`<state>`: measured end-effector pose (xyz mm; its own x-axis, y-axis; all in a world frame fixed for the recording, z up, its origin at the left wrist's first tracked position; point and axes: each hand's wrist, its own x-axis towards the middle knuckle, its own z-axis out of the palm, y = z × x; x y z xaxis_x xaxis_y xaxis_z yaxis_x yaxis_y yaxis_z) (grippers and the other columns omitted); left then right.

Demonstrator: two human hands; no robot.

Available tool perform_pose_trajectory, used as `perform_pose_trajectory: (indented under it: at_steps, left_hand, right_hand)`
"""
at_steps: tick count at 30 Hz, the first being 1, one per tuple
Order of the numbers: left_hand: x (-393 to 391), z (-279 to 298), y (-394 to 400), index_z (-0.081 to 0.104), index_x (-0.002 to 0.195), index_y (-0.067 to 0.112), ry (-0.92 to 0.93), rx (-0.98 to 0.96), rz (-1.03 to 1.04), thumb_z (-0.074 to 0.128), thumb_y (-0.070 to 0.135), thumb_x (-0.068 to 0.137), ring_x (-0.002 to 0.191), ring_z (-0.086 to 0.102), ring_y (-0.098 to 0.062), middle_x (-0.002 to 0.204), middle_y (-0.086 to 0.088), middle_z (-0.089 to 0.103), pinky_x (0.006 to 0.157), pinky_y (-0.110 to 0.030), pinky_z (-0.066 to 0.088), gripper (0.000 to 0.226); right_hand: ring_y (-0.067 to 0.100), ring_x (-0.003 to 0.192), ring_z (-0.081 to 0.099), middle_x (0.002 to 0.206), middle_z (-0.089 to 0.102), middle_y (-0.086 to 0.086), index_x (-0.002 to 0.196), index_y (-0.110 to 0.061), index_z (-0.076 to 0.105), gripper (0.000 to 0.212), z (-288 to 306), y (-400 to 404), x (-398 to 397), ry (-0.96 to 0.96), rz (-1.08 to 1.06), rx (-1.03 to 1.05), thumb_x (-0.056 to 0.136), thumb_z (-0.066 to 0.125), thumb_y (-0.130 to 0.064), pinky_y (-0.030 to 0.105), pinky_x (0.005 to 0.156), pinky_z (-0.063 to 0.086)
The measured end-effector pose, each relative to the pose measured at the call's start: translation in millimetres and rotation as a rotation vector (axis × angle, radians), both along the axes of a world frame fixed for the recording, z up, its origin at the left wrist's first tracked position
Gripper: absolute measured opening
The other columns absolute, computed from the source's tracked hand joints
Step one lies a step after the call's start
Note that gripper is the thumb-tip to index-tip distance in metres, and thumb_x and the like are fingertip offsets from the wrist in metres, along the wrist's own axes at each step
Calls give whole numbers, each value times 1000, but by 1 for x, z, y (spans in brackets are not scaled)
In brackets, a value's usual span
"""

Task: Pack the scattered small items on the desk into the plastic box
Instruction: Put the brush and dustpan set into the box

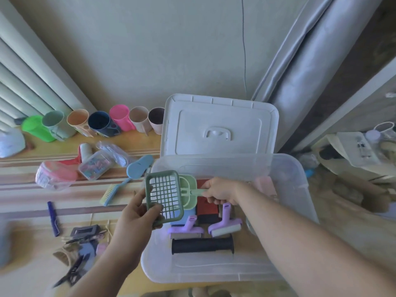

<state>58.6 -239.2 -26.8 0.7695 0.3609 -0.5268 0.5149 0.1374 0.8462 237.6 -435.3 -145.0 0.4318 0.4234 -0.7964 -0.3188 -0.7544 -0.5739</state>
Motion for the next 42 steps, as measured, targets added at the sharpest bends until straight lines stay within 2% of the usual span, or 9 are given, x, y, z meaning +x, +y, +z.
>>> perform_pose_trajectory:
  at_steps: [4, 9, 13, 17, 23, 26, 30, 37, 42]
  left_hand:
    - [-2, -1, -2, 62, 129, 38, 19, 40, -41, 58, 1, 101, 78, 68, -21, 101, -9, 79, 76, -39, 54, 47]
    - [5, -6, -7, 50, 143, 34, 59, 52, -65, 62, 3, 100, 78, 75, -19, 98, -8, 80, 77, -37, 56, 55]
    - [15, -14, -21, 45, 147, 35, 57, 49, -128, 63, 2, 98, 85, 78, -19, 99, -5, 80, 91, -46, 58, 61]
    - [32, -20, -47, 56, 140, 41, 86, 83, -384, 67, 6, 95, 86, 77, -20, 94, -1, 81, 82, -40, 60, 58]
    - [54, -45, -104, 77, 109, 39, 106, 272, -939, 75, 28, 88, 95, 71, -10, 92, 6, 77, 93, -36, 58, 24]
    - [57, -57, -121, 72, 121, 37, 105, 316, -969, 75, 34, 87, 90, 65, 0, 91, 15, 71, 97, -34, 55, 34]
    - [48, -64, -116, 64, 130, 42, 117, 350, -1004, 68, 53, 85, 95, 68, 5, 120, 22, 70, 96, -32, 55, 46]
    - [30, -51, -68, 64, 119, 44, 151, 314, -859, 66, 33, 95, 96, 67, 7, 106, 22, 73, 87, -18, 52, 27]
    - [10, -28, -43, 72, 106, 41, 19, 365, -704, 67, 21, 96, 93, 69, 0, 97, 30, 73, 86, -19, 55, 23]
  right_hand:
    - [10, 57, 47, 78, 63, 3, 112, -20, 69, 11, -14, -12, -5, -51, -99, -22, 102, 64, -23, 24, 55, 39]
    - [19, 77, 68, 127, 67, 7, 154, -31, 45, 65, -6, -38, -6, 18, -350, 161, 96, 75, -28, 34, 71, 53]
    - [26, 101, 73, 146, 57, -4, 157, -32, 41, 62, 32, -74, -14, -89, -454, 171, 101, 68, -26, 37, 93, 55]
    - [17, 95, 73, 136, 68, -4, 135, -40, 59, 38, 78, -113, -31, -194, -431, 261, 100, 70, -29, 33, 90, 54]
    - [-1, 98, 63, 110, 68, -24, 133, -49, 60, 42, 115, -128, -62, -364, 204, -51, 95, 74, -35, 23, 89, 51]
    - [4, 88, 62, 92, 66, -20, 110, -39, 71, 20, 89, -140, -68, -419, 330, -217, 92, 75, -30, 28, 81, 52]
    - [17, 96, 64, 104, 67, -9, 109, -35, 68, 23, 46, -160, -74, -447, 337, -367, 90, 78, -27, 36, 87, 55]
    - [25, 88, 56, 97, 56, -6, 92, -28, 47, 30, 16, -168, -78, -597, 393, -439, 89, 77, -25, 37, 72, 49]
    - [24, 90, 62, 94, 55, -8, 90, -27, 53, 29, 10, -167, -81, -469, 615, -492, 81, 79, -36, 34, 72, 49]
